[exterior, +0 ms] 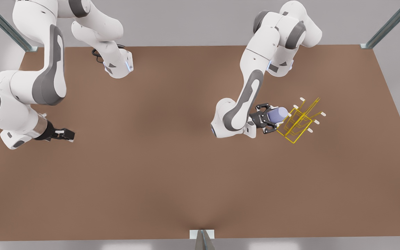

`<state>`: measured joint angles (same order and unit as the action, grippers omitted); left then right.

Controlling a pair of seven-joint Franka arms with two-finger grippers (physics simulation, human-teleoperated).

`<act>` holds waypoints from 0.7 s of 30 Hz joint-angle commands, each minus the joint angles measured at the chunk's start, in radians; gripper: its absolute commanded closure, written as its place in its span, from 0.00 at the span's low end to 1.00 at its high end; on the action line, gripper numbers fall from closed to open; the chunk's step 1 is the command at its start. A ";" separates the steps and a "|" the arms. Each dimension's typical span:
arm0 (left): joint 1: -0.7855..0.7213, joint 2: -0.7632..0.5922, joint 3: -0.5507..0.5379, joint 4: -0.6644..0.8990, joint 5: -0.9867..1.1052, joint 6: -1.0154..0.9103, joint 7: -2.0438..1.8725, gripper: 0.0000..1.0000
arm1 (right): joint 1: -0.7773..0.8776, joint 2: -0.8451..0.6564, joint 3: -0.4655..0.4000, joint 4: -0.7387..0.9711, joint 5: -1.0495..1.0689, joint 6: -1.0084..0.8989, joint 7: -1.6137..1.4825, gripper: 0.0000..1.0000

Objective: Place the cup on the cup holder

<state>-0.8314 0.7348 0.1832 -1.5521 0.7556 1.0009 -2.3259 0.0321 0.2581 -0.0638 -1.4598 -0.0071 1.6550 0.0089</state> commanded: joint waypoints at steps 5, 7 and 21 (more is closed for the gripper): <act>0.021 -0.037 0.015 -0.088 0.087 0.076 -0.132 0.16 | 0.000 0.020 0.001 0.010 0.002 -0.003 -0.006 0.00; 0.028 -0.106 0.016 -0.215 0.123 0.140 -0.173 0.16 | -0.003 0.020 0.001 0.019 0.004 -0.017 -0.007 0.00; 0.031 -0.140 0.016 -0.359 0.129 0.174 -0.253 0.16 | -0.003 0.021 -0.001 0.026 -0.001 -0.023 -0.004 0.00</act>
<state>-0.8011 0.6007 0.1991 -1.9031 0.8816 1.1573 -2.4724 0.0293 0.2805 -0.0640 -1.4343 -0.0078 1.6352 0.0053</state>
